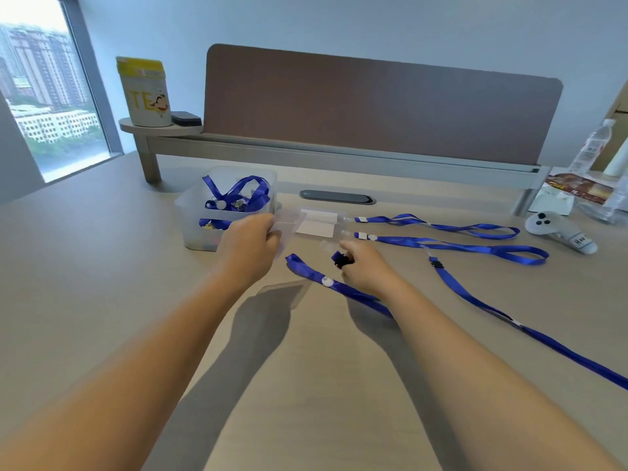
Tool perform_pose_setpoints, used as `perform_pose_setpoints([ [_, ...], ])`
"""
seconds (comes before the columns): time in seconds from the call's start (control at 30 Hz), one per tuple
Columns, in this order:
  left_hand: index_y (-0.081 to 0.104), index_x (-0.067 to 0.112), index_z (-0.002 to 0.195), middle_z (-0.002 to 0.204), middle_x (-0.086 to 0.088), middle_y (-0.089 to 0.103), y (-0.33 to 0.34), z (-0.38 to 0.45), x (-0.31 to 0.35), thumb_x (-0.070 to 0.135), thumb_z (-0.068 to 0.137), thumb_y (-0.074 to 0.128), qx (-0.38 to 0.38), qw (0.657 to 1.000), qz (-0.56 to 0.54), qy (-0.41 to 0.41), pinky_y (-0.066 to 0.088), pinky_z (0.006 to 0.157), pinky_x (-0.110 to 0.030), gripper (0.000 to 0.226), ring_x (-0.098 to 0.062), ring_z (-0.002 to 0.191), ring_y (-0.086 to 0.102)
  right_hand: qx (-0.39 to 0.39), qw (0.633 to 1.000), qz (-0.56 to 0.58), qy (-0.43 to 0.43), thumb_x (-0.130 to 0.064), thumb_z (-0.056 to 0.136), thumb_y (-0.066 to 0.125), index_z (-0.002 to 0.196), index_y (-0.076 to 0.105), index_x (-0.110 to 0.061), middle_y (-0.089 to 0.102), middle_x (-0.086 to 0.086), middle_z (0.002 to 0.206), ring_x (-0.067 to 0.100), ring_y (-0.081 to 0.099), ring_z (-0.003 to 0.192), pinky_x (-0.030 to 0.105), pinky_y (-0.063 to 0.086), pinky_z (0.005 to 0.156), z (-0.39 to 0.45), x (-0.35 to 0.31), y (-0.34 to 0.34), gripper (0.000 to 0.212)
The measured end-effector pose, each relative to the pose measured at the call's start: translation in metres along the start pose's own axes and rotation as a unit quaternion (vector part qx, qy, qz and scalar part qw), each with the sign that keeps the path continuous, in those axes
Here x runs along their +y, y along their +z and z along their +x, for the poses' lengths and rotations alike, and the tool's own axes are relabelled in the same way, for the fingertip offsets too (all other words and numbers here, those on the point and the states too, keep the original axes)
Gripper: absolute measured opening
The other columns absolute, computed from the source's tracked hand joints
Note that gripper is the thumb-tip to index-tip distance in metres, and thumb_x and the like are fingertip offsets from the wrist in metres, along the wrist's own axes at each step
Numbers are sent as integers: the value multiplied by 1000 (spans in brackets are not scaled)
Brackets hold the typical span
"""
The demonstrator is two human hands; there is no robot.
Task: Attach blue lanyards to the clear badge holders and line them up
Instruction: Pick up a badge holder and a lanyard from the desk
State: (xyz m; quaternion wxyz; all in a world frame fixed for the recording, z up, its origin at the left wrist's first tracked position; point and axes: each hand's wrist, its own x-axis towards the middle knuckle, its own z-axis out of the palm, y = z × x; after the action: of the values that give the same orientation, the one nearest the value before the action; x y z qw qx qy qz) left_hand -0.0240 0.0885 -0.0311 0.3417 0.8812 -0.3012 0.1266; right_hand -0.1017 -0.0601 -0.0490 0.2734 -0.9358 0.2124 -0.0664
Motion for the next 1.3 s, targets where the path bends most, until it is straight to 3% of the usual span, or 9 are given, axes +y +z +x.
perform_pose_setpoints([
  [0.1, 60, -2, 100, 104, -19, 65, -2, 1, -8, 16, 94, 40, -16, 1000, -8, -13, 40, 74, -28, 27, -18, 81, 48, -45, 998, -48, -11, -4, 89, 50, 113, 64, -7, 60, 11, 98, 21, 51, 89, 20, 41, 64, 8, 5, 13, 28],
  [0.2, 60, -2, 98, 100, -20, 65, -2, 1, -17, 16, 94, 39, -22, 1000, -8, -17, 39, 64, -26, 28, -19, 79, 49, -41, 992, -121, -2, -14, 88, 56, 106, 69, -15, 58, 9, 118, 25, 52, 105, 32, 43, 83, 14, 12, 21, 22],
  [0.47, 61, -2, 97, 99, -22, 65, -5, -3, -22, 15, 94, 40, -20, 999, -22, -12, 35, 57, -18, 27, -19, 78, 48, -71, 990, -121, 17, -9, 88, 54, 118, 56, -8, 61, 14, 121, 28, 56, 110, 34, 45, 93, 7, 3, 18, 29],
  [0.57, 61, -3, 97, 101, -22, 65, -9, -7, -25, 15, 93, 41, -19, 999, -27, -17, 38, 59, -21, 27, -19, 79, 47, -54, 994, -82, 50, -11, 89, 54, 115, 55, 0, 62, 17, 112, 30, 58, 104, 35, 47, 83, 4, 2, 19, 28],
  [0.67, 60, -3, 101, 106, -22, 64, -18, -8, -33, 14, 93, 41, -12, 999, -21, -40, 40, 70, -29, 27, -19, 81, 46, -85, 988, -94, 86, -12, 88, 56, 110, 61, 1, 59, 10, 85, 18, 53, 76, 28, 41, 68, 7, -2, 18, 26],
  [0.77, 59, -1, 105, 111, -22, 62, -30, -5, -41, 14, 93, 41, 7, 996, -41, -82, 39, 74, -28, 26, -20, 83, 45, -69, 992, -84, 71, -12, 88, 55, 105, 65, -2, 64, 18, 98, 22, 54, 85, 32, 43, 75, 13, -17, 10, 22],
  [0.93, 58, 3, 110, 115, -20, 60, -52, 7, -57, 15, 93, 42, 41, 985, -86, -144, 41, 74, -34, 26, -26, 86, 46, 64, 995, 80, -1, -5, 87, 57, 106, 63, -2, 64, 17, 105, 29, 57, 98, 40, 48, 87, 28, -67, -17, 20],
  [1.17, 58, 3, 108, 113, -21, 60, -72, 26, -91, 17, 92, 44, 62, 972, -126, -188, 45, 77, -37, 25, -28, 87, 49, 137, 918, 369, -48, -1, 88, 55, 80, 50, -15, 55, 4, 81, 11, 54, 58, 14, 52, 47, 75, -137, -30, 17],
  [1.3, 54, 2, 112, 116, -19, 58, -79, 37, -106, 15, 93, 43, 70, 968, -142, -193, 43, 77, -35, 26, -25, 90, 48, 186, 872, 450, -45, -4, 88, 56, 96, 49, -11, 58, 5, 86, 8, 57, 60, 14, 54, 54, 105, -163, -19, 12],
])
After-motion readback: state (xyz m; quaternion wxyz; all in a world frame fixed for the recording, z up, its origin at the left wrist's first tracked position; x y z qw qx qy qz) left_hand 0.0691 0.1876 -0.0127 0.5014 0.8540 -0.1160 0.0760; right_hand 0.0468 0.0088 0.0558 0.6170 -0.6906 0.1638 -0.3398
